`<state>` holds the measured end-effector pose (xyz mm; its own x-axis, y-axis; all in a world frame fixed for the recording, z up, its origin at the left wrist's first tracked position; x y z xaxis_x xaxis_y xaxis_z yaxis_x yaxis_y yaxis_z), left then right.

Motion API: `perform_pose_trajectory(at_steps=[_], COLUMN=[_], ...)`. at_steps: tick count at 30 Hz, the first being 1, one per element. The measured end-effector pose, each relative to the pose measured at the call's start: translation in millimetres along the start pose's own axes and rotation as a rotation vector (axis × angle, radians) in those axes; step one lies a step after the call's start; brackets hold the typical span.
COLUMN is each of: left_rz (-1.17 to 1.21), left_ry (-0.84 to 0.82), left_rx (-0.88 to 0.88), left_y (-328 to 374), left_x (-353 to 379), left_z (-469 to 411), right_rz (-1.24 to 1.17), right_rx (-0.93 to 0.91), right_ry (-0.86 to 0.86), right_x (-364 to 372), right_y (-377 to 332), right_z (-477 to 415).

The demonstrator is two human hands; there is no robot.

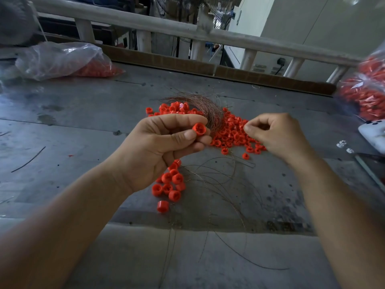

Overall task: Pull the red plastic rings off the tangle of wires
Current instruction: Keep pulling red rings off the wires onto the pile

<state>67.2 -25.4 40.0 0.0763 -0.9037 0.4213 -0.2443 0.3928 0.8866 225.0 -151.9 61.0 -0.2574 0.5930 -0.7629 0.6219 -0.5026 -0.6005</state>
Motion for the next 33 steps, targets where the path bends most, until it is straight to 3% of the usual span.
perform_pose_trajectory(at_steps=[11,19,22,25,29,33], left_rz=[-0.008,-0.018,-0.019,-0.027,-0.088,-0.149], left_ry=[0.012,0.015,0.012,0.012,0.024,0.041], left_rx=[-0.011,-0.016,-0.014,-0.012,-0.018,-0.018], left_y=[0.8,-0.9,-0.7,-0.8,-1.8,-2.2], left_x=[-0.4,-0.1,-0.8,-1.3,-1.4,-1.7], left_z=[0.1,-0.9,-1.3,-1.4,-1.1,-1.3], right_rz=[0.222,0.211,0.027,-0.344,-0.785,-0.946], right_rx=[-0.107,-0.143,-0.087,-0.054,0.012,0.066], right_ry=[-0.242,-0.265,-0.154,-0.068,-0.124,-0.251], right_x=[55.0,57.7,37.4,14.6,14.4,32.2], right_y=[-9.9,-11.7,-11.1,-13.9,-21.2,-33.4], right_z=[1.5,1.6,-1.6,0.4,6.6,13.9])
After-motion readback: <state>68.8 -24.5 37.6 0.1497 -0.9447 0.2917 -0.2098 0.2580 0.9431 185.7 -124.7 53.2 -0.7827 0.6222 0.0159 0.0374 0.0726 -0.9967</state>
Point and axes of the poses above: each hand's wrist, its own z-axis away from the middle knuckle, its own x-axis out of the palm, y = z × x, the point moved 9 cm from there along -z, towards the middle knuckle, and after that the axes turned 5 degrees about -y, right-handed, at the moved point
